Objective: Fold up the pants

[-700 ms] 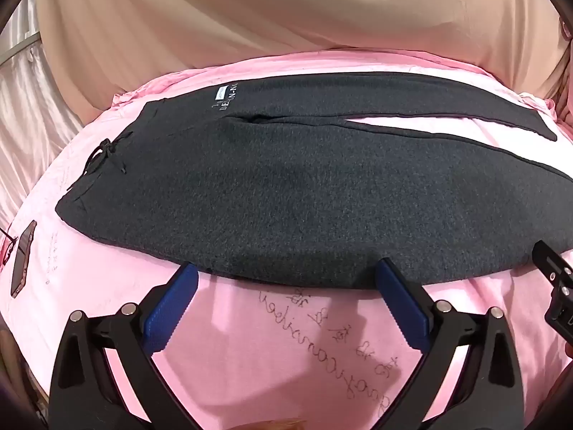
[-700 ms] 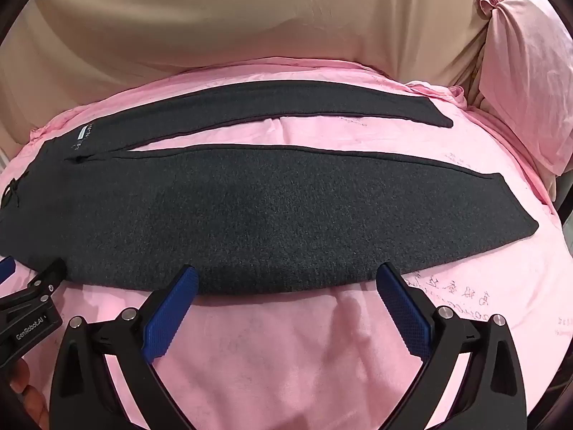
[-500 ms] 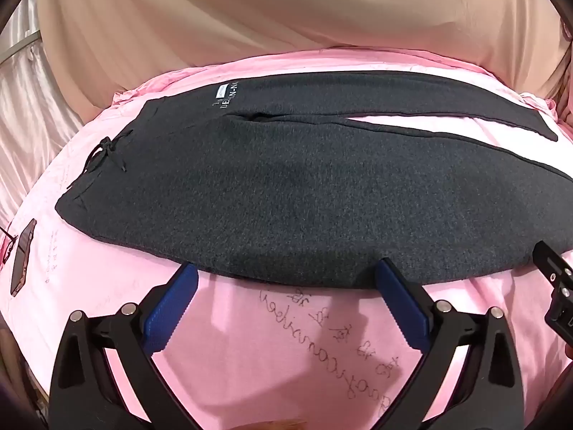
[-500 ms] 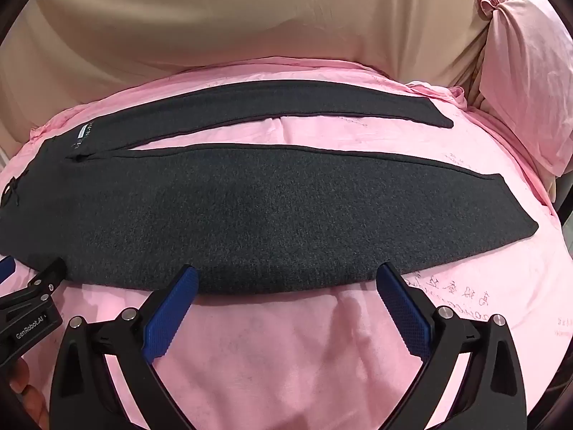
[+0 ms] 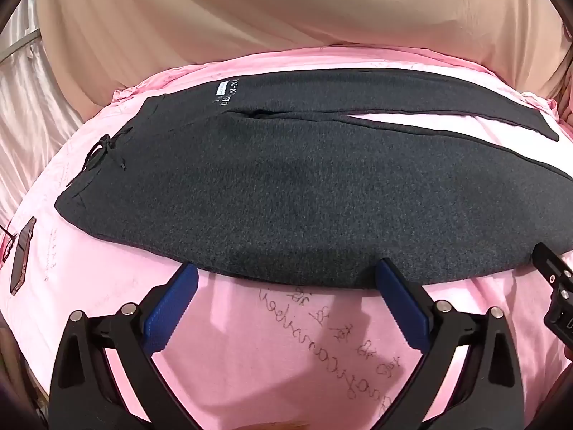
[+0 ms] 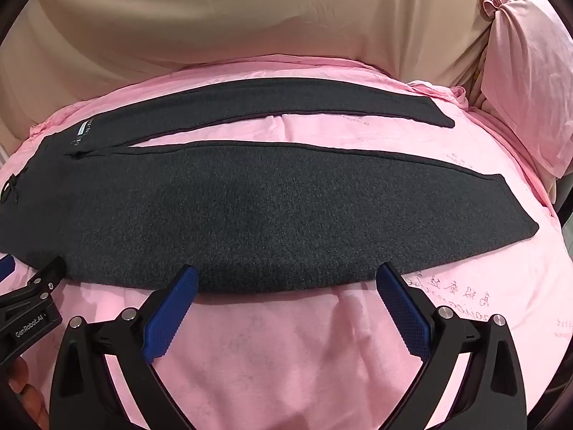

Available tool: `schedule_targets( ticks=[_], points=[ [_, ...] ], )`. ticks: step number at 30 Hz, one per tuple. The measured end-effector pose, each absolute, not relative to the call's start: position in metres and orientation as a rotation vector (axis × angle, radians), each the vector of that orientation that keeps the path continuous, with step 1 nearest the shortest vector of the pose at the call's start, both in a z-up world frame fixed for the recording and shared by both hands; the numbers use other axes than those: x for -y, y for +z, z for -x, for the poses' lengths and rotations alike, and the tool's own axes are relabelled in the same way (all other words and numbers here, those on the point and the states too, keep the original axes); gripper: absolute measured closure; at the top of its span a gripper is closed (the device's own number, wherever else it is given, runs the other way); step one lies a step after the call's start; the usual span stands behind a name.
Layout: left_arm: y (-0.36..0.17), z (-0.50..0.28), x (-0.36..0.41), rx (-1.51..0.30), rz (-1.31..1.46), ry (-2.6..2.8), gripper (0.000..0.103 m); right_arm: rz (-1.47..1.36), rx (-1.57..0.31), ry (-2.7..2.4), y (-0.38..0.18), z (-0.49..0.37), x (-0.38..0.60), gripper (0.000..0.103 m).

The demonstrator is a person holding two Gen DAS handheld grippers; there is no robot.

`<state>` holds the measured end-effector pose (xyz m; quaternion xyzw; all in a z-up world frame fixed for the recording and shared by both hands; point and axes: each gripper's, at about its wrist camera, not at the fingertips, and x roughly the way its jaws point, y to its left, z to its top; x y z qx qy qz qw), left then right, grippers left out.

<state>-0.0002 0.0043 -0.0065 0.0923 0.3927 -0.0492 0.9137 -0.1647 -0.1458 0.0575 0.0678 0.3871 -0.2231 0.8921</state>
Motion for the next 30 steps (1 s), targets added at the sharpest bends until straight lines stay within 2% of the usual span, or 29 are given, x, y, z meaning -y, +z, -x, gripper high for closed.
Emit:
schedule_targets(
  ticks=[30],
  points=[
    [-0.0068, -0.0014, -0.0054, -0.82, -0.192, -0.085, 0.006, -0.14, -0.807, -0.462, 0.0562, 0.1644, 0.1461, 0.005]
  ],
)
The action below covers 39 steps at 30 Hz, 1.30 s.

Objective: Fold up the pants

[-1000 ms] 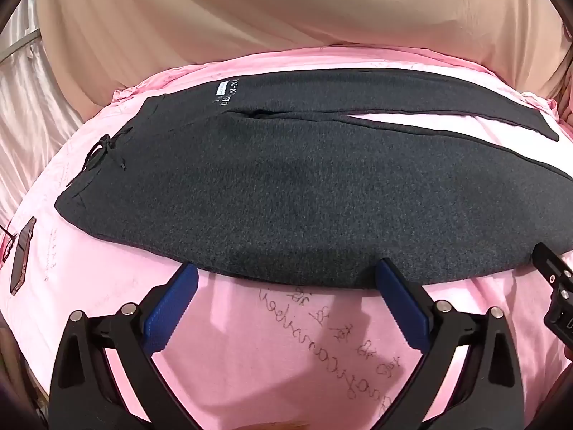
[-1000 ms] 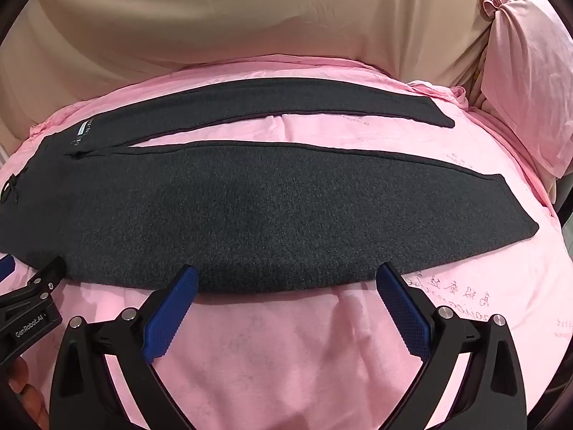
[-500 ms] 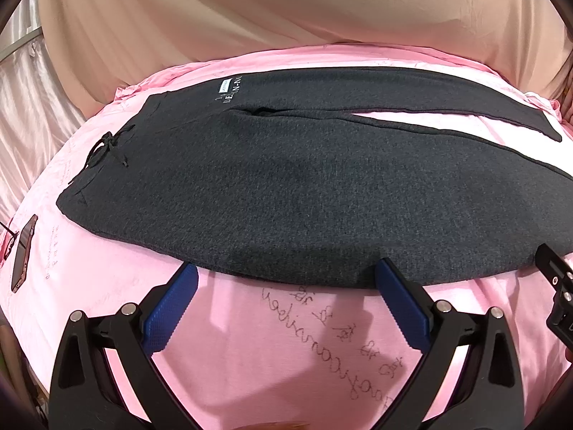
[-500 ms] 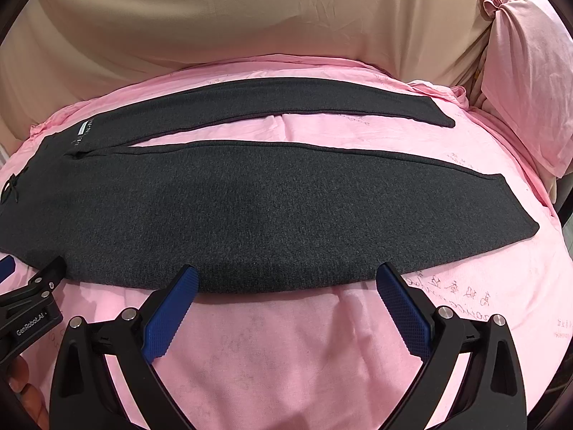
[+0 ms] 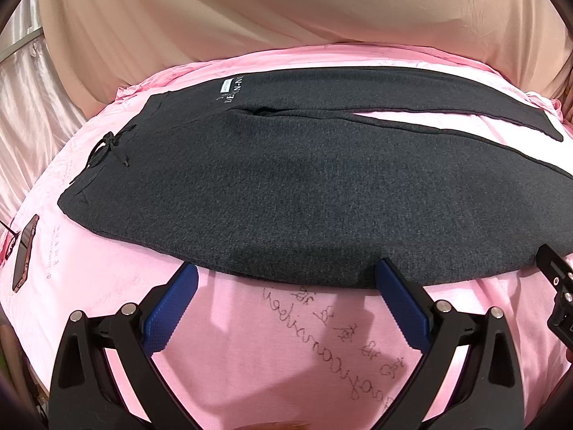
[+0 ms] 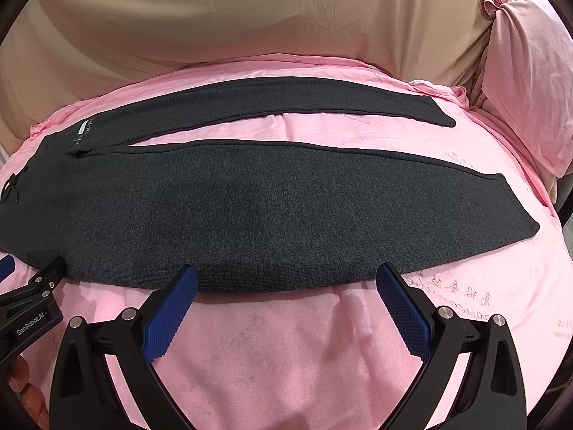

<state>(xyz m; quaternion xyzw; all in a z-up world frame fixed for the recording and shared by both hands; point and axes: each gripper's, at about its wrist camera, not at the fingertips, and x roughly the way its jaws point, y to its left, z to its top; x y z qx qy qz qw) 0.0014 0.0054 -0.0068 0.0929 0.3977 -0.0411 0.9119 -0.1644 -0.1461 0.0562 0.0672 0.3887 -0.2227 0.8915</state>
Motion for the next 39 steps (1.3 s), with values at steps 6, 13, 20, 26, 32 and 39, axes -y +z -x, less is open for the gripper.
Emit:
schedule_targets(
  ticks=[6, 13, 20, 26, 32, 39],
  points=[
    [-0.0072, 0.0008, -0.0062, -0.819, -0.192, -0.084, 0.006, -0.139, -0.807, -0.462, 0.0565, 0.1646, 0.1459, 0.005],
    [-0.0063, -0.002, -0.0053, -0.821, -0.192, -0.085, 0.006, -0.14, -0.808, -0.462, 0.0563, 0.1641, 0.1458, 0.005],
    [-0.0062, -0.0019, -0.0055, -0.821, -0.192, -0.085, 0.006, -0.14, -0.807, -0.462, 0.0563, 0.1644, 0.146, 0.005],
    [-0.0058, -0.0015, -0.0059, -0.821, -0.193, -0.083, 0.006, -0.139, -0.808, -0.462, 0.0563, 0.1644, 0.1459, 0.005],
    [-0.0045, -0.0007, -0.0074, -0.819, -0.196, -0.08, 0.006, -0.139, -0.808, -0.462, 0.0564, 0.1645, 0.1461, 0.005],
    [-0.004, -0.0007, -0.0069, -0.821, -0.196, -0.084, 0.006, -0.139, -0.808, -0.462, 0.0563, 0.1645, 0.1461, 0.005]
  ],
)
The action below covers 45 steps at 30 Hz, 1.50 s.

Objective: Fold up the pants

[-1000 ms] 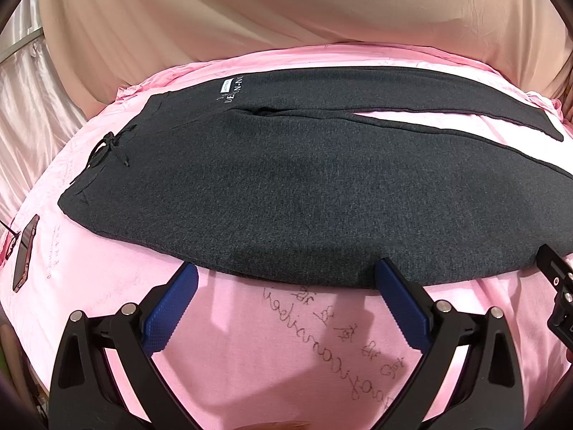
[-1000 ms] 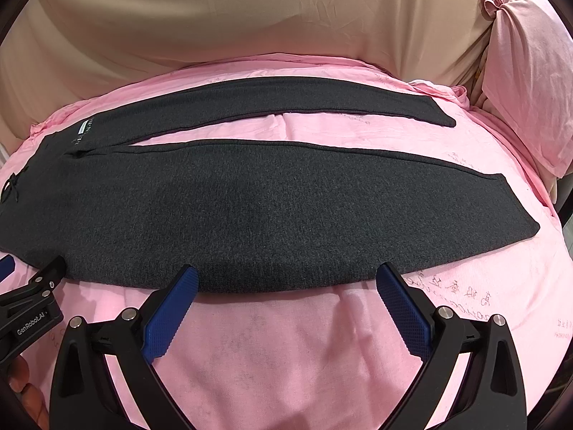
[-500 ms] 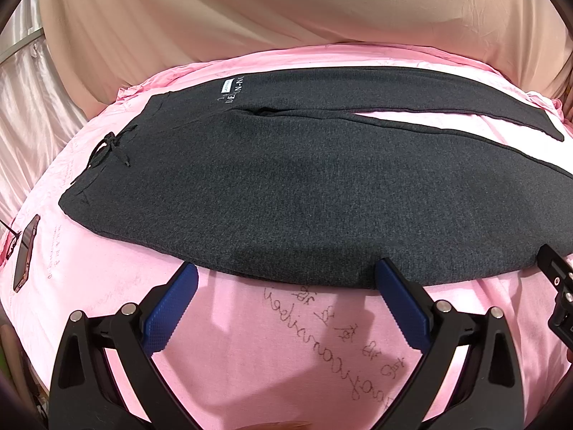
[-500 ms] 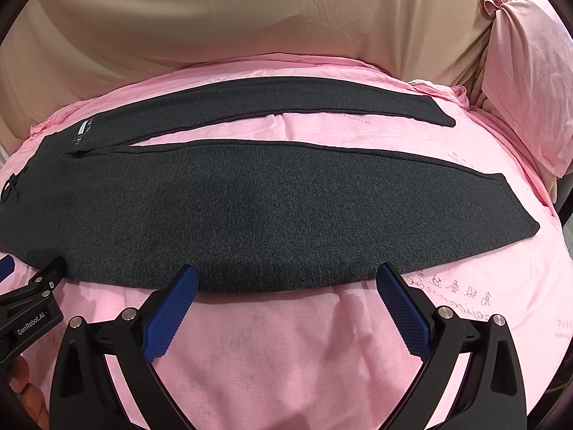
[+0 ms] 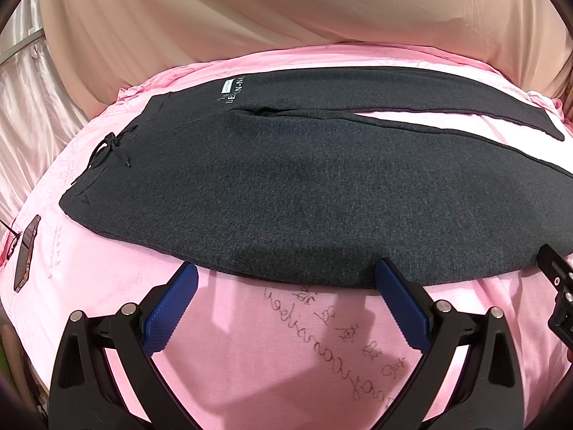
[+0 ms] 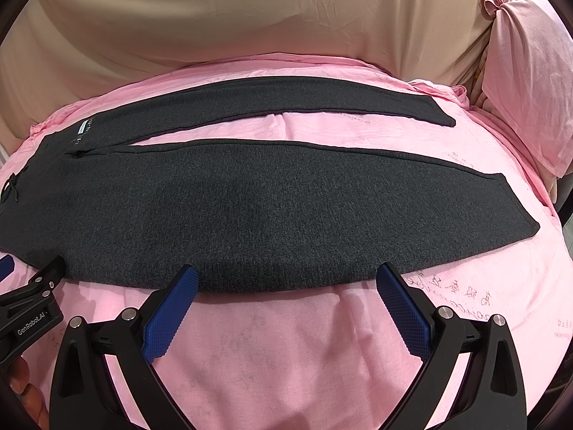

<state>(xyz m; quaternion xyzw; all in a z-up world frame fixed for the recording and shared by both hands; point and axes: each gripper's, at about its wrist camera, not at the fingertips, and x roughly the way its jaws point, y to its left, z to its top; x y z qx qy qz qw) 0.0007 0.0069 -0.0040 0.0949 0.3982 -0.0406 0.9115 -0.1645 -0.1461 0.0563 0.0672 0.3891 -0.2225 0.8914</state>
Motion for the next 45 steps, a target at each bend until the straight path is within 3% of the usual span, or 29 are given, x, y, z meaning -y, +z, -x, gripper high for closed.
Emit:
schedule_targets(
  ticks=[24, 30, 37, 45],
  points=[
    [-0.006, -0.003, -0.004, -0.831, -0.187, -0.088, 0.006, -0.146, -0.818, -0.446, 0.053, 0.165, 0.145, 0.005],
    [0.005, -0.021, -0.032, -0.876, -0.104, -0.124, 0.006, -0.154, -0.847, -0.384, 0.055, 0.165, 0.16, 0.005],
    [0.062, -0.108, -0.097, -0.777, -0.062, -0.049, 0.006, -0.16, -0.829, -0.4, 0.088, 0.132, 0.25, 0.005],
    [0.058, -0.281, -0.164, -0.857, -0.114, 0.182, 0.006, -0.087, -0.862, -0.526, 0.103, 0.042, 0.391, 0.007]
  ],
)
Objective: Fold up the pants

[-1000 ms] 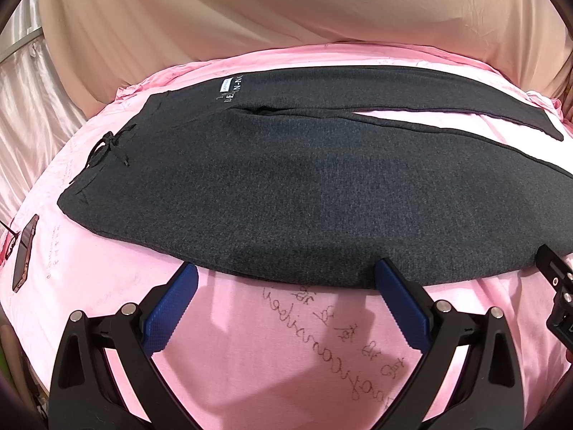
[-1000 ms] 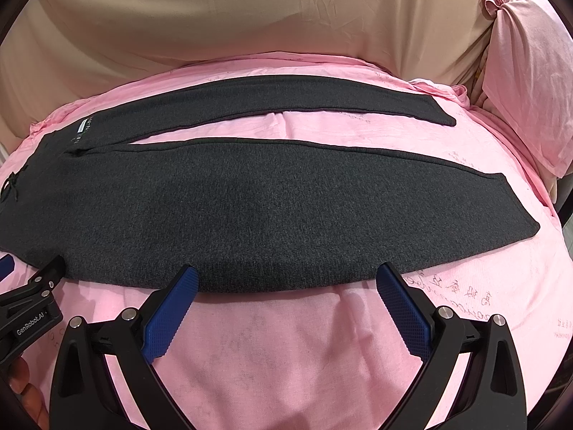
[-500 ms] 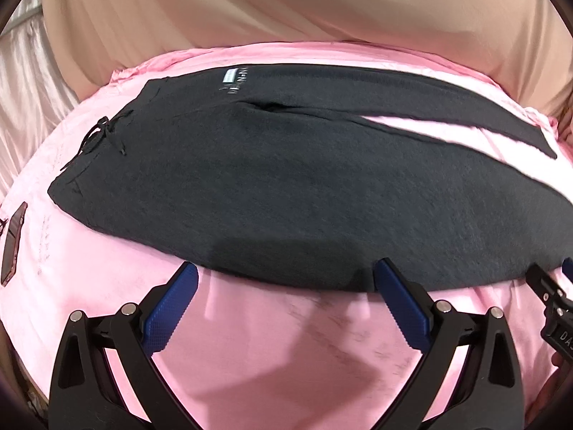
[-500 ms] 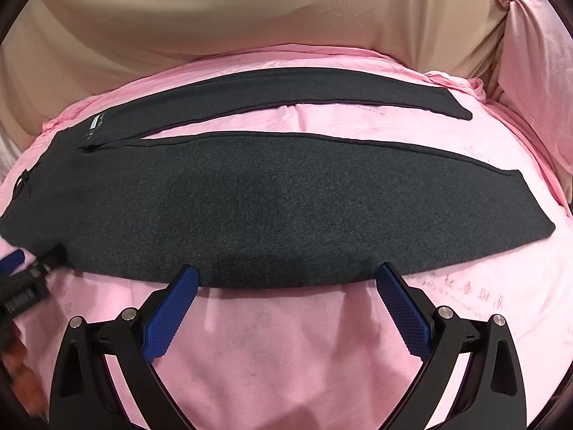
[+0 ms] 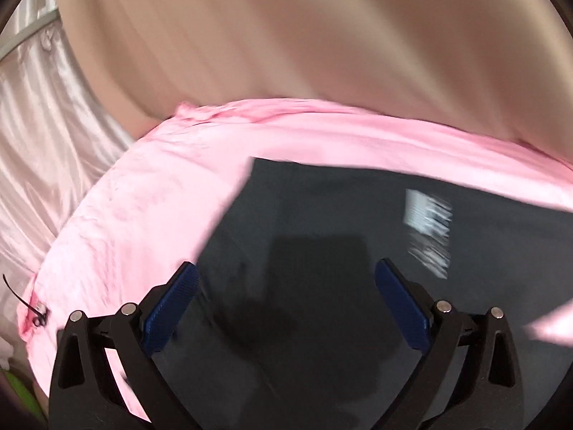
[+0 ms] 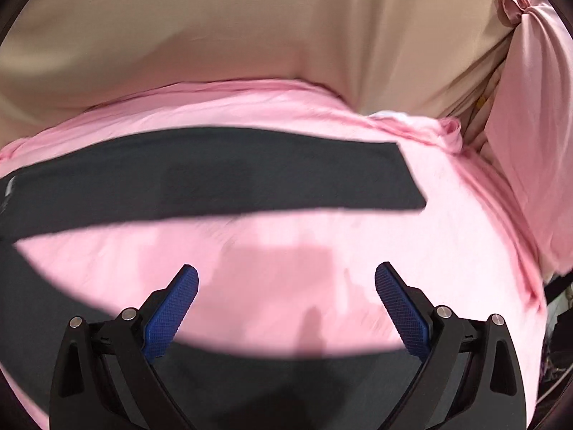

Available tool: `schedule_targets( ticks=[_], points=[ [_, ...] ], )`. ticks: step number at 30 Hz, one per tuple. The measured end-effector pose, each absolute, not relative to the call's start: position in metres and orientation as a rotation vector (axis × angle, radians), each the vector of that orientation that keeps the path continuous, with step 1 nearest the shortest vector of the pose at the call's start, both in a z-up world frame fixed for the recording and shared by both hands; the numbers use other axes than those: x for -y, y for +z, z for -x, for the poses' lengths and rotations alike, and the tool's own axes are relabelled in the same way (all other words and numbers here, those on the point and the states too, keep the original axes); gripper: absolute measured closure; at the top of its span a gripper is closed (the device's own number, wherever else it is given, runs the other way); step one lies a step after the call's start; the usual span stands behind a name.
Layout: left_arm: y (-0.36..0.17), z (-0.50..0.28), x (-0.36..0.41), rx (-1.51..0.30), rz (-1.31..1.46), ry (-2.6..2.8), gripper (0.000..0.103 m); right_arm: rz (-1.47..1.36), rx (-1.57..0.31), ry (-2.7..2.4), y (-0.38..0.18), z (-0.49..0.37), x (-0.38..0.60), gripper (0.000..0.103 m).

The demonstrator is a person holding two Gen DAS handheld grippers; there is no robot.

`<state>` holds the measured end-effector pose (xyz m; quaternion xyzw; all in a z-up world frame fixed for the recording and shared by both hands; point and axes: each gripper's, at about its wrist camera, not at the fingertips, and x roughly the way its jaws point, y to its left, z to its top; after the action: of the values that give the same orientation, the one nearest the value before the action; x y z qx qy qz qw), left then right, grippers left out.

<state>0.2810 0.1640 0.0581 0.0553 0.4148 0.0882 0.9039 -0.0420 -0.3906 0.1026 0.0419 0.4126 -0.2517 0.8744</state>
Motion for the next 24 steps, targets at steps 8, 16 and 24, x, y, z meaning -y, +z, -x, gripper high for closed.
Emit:
schedule_targets(
  ticks=[8, 16, 24],
  points=[
    [0.031, -0.396, -0.224, -1.011, 0.066, 0.209, 0.006, -0.166, -0.887, -0.608, 0.095, -0.019, 0.51, 0.008],
    [-0.004, -0.444, -0.24, -1.117, 0.216, 0.18, 0.006, -0.304, -0.96, -0.576, 0.063, -0.055, 0.557, 0.008],
    [0.011, -0.433, -0.225, -1.085, 0.169, 0.092, 0.065, -0.318, -0.889, -0.489, 0.067, -0.047, 0.54, 0.097]
  ],
)
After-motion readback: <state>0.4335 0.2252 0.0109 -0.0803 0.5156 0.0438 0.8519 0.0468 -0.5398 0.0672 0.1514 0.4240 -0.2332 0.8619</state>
